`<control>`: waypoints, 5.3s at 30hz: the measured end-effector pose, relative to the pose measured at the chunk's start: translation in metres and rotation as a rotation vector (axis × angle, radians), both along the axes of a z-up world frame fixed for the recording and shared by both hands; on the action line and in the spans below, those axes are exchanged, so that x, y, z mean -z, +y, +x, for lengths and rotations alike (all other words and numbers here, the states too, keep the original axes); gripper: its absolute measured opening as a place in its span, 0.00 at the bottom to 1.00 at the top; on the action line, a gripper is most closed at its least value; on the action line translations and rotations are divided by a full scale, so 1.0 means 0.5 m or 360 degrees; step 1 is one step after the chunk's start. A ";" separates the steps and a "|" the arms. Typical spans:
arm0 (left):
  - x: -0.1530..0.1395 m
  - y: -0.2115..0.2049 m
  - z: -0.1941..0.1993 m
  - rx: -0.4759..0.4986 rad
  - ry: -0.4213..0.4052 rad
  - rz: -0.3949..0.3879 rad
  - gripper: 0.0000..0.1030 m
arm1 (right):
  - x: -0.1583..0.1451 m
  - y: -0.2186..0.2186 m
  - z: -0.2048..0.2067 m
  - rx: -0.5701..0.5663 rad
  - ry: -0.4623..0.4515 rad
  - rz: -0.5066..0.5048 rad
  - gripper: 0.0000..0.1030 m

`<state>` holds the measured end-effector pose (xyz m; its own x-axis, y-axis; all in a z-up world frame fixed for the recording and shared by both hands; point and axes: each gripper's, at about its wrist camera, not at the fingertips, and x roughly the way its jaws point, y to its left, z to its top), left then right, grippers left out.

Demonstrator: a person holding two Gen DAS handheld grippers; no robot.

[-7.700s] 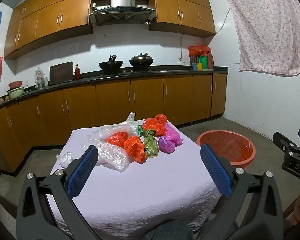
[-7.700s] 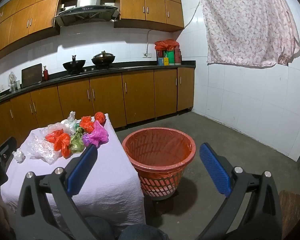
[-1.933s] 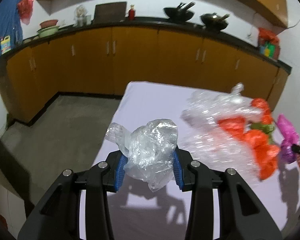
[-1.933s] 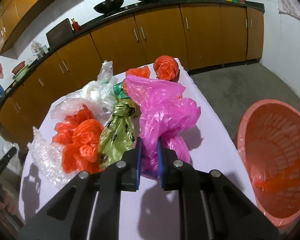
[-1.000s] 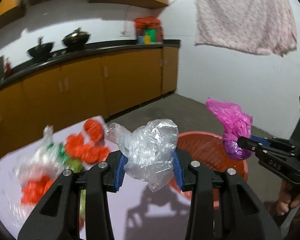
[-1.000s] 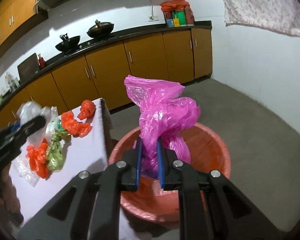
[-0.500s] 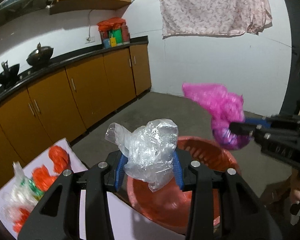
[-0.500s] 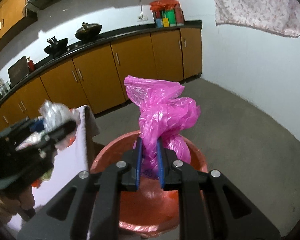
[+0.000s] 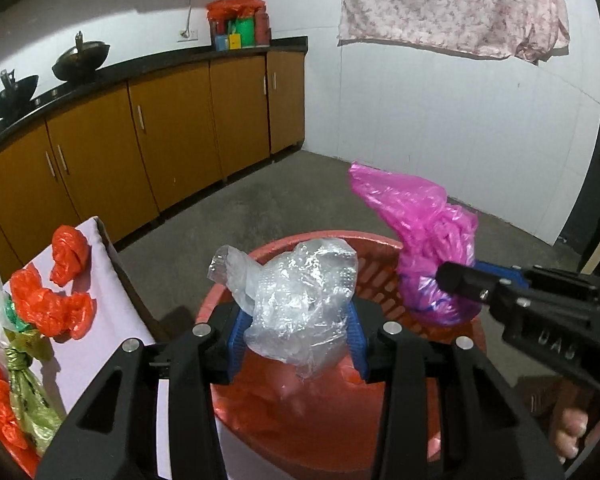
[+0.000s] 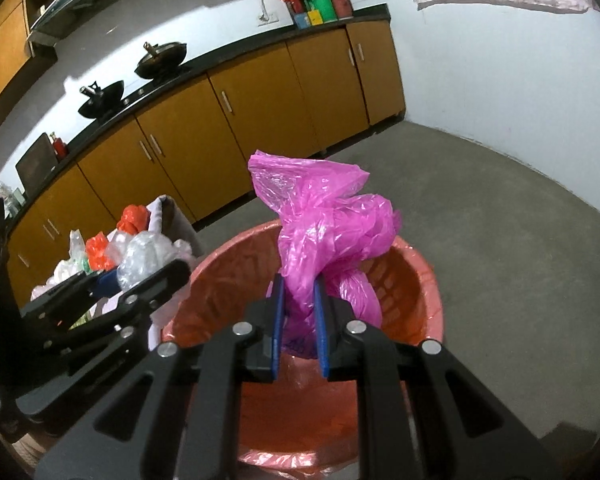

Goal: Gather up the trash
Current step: 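Carry both bags over the orange wastebasket with the left and right tools, then open the left tool and the right tool to drop both bags into the wastebasket, then grasp the green bag with the right tool while the left tool reaches the bubble wrap, then grasp the clear bubble wrap with the left tool, then carry the bubble wrap and green bag over the wastebasket with both tools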

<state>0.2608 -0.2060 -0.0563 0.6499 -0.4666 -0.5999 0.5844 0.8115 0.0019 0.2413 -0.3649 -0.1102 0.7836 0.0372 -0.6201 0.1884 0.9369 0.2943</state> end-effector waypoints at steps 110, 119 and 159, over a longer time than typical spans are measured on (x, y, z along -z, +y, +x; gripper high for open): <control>0.088 0.803 -0.131 -0.1508 0.0292 -0.0231 0.66 | 0.093 0.618 0.163 -0.0732 0.0260 -0.0199 0.23; 0.110 0.793 -0.102 -0.1450 0.0375 -0.0245 0.36 | 0.098 0.615 0.163 -0.0747 0.0297 -0.0155 0.13; -0.110 0.424 -0.113 -0.0720 -0.0135 -0.0225 0.10 | -0.080 0.309 0.006 -0.0413 -0.0080 -0.0276 0.10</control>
<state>0.2044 0.0061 -0.0013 0.8506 -0.1986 -0.4869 0.1750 0.9801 -0.0942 0.2444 -0.2103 -0.0701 0.7916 0.1369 -0.5955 -0.0741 0.9889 0.1288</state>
